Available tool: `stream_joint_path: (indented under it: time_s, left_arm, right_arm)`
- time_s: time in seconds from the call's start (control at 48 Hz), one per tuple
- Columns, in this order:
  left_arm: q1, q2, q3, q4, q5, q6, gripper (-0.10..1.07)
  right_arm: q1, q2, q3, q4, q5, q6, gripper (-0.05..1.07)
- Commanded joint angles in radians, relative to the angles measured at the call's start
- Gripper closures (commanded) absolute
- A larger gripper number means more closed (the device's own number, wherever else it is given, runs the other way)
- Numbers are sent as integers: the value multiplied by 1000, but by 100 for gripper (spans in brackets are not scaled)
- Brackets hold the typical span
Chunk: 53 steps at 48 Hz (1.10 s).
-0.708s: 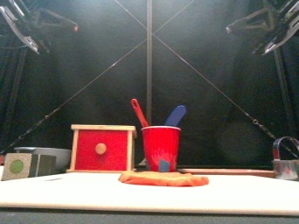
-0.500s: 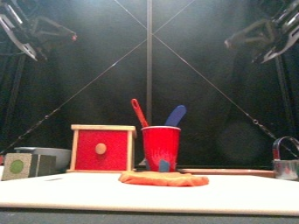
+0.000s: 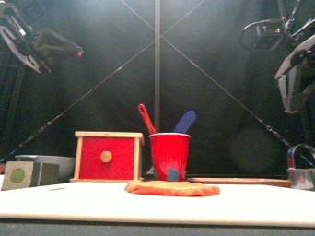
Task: Cut dough with cookie cutter and remove excess
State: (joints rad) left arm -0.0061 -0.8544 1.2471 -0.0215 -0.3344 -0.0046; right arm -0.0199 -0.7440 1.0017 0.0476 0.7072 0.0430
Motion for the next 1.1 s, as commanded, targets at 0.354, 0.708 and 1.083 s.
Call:
stream_joint_path:
  time_s: [0.354, 0.708, 1.083]
  left_arm:
    - [0, 11, 9, -15, -17, 2, 97]
    - [8, 11, 15, -26, -17, 2, 97]
    - [9, 11, 35, -77, -17, 3, 97]
  right_arm:
    - [-17, 8, 43, -34, -9, -5, 49]
    - [-17, 78, 63, -152, -109, -3, 19]
    - [-32, 156, 94, -150, -126, -3, 18]
